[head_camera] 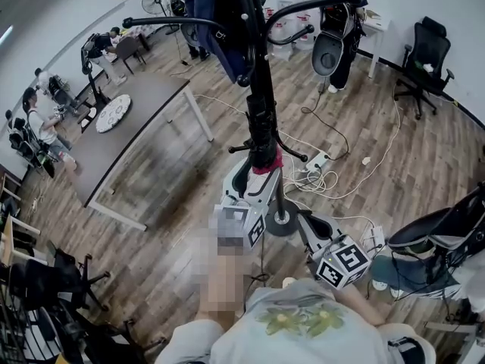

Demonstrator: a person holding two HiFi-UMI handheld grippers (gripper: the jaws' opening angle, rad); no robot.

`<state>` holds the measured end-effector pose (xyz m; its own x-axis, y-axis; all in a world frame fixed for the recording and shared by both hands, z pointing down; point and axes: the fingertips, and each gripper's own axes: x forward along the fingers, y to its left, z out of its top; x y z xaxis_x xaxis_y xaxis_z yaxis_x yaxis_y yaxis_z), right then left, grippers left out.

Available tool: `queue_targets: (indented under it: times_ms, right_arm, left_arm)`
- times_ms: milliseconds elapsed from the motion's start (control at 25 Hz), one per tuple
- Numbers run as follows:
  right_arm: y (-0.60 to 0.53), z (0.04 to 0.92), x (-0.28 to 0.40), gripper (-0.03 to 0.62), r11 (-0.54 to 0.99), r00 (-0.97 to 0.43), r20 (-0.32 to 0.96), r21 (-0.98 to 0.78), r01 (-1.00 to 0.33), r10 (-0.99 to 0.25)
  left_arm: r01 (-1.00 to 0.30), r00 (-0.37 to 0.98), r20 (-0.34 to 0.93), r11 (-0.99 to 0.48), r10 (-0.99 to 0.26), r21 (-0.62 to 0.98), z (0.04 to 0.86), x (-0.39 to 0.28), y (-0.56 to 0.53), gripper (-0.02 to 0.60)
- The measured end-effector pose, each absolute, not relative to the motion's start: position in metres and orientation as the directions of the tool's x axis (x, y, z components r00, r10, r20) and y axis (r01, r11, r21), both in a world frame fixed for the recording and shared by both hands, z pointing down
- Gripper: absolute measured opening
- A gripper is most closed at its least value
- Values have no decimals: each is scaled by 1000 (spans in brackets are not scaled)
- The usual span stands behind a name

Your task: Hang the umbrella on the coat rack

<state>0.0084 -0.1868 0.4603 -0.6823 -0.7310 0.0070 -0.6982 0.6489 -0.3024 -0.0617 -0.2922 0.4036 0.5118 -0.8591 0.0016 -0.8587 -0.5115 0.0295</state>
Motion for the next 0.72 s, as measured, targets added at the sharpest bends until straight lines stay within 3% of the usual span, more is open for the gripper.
queue_targets:
  times_ms: [280,400,720]
  right_arm:
    - [-172,446,-1,5,634,-659,8,-266,-726,-752]
    - [-167,442,-1,3,610,-636,32,-248,-752,-771]
    - [-145,424,-6,3,593,-614,23,-234,-771,-789]
  left_arm:
    - [-880,471,-26,-472,-881,48,400,-80,-236,129]
    - [-876,474,-34,-476,-880,76,399,-83,-213,3]
    - [-871,485,-30,-485,-874,79,392,-87,-170,3]
